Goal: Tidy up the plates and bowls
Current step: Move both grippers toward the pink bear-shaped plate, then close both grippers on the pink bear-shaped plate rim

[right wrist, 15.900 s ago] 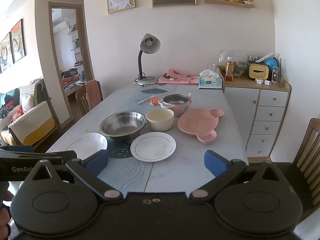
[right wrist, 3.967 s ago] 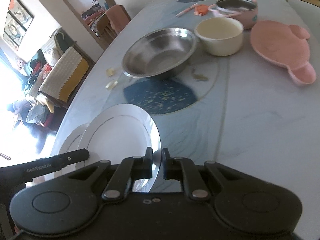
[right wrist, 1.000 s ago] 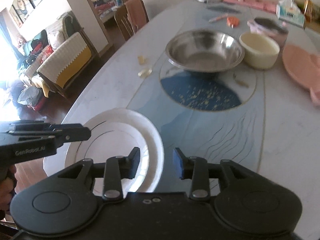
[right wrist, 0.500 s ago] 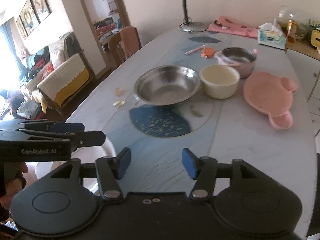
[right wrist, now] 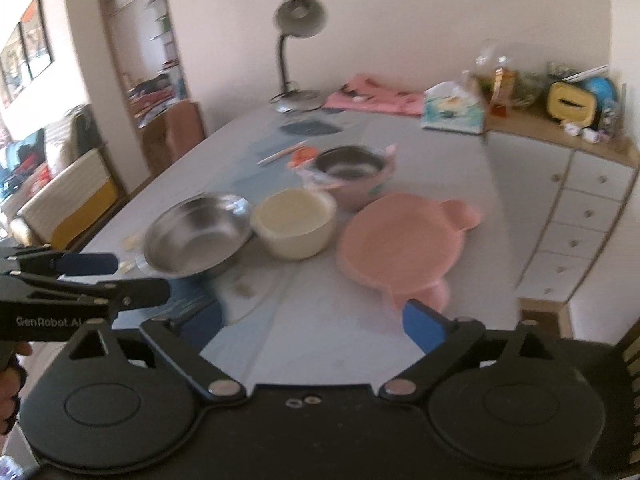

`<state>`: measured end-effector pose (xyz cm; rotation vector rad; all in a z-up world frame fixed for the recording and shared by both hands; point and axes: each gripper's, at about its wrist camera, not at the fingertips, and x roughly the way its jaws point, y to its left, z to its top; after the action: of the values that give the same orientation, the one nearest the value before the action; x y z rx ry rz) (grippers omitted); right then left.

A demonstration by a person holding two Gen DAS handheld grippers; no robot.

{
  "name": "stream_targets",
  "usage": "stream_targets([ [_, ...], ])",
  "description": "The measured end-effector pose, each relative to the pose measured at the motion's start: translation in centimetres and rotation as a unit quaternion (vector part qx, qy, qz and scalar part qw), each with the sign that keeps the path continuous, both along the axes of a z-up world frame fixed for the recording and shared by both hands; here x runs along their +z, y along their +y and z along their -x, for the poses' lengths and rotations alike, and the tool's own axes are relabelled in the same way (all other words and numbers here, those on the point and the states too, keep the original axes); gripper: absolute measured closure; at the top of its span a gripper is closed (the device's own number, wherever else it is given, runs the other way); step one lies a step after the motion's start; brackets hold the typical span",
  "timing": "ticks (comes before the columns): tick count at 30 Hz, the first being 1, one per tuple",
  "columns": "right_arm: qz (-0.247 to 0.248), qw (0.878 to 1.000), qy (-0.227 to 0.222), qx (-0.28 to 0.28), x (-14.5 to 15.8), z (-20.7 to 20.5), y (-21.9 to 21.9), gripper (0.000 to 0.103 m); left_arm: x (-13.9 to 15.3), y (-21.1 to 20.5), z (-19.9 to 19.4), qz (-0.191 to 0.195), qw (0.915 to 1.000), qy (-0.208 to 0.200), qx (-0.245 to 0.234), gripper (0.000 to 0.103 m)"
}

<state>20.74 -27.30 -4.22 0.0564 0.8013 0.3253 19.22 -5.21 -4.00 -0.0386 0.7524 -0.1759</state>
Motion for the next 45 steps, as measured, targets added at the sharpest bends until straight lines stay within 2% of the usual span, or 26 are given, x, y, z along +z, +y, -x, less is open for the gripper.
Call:
stream_targets([
  [10, 0.031, 0.999, 0.015, -0.042, -3.7, -7.0, -5.1, 0.001, -2.3, -4.6, -7.1, -0.027, 0.9996, 0.001, 0.008, 0.025],
  [18, 0.044, 0.995, 0.054, -0.064, -7.3, -11.9, -7.5, 0.004, -5.3, -7.5, -12.6, -0.032, 0.9986, 0.042, -0.006, 0.025],
  [24, 0.046, 0.992, 0.088, -0.071, -10.5, -15.4, -7.4, 0.012, -7.4, -8.3, -15.5, -0.040, 0.9965, 0.073, 0.003, 0.025],
  [27, 0.038, 0.991, 0.108, -0.074, -11.9, -16.7, -6.9, 0.019, -8.0, -8.7, -16.0, -0.048, 0.9958, 0.078, -0.005, 0.025],
  [29, 0.030, 0.989, 0.124, -0.076, -12.7, -17.5, -6.6, 0.027, -8.5, -9.0, -16.3, -0.055, 0.9950, 0.082, -0.009, 0.025],
  [33, 0.012, 0.985, 0.149, -0.085, -13.8, -18.6, -6.3, 0.036, -9.0, -8.7, -16.7, -0.053, 0.9945, 0.090, -0.009, 0.025],
  [38, -0.004, 0.981, 0.171, -0.089, -14.7, -19.4, -6.2, 0.060, -9.0, -8.4, -16.7, -0.050, 0.9944, 0.092, -0.014, 0.025],
  [45, -0.001, 0.979, 0.181, -0.096, -15.0, -19.7, -7.0, 0.081, -8.7, -8.0, -16.6, -0.040, 0.9949, 0.091, -0.016, 0.025],
])
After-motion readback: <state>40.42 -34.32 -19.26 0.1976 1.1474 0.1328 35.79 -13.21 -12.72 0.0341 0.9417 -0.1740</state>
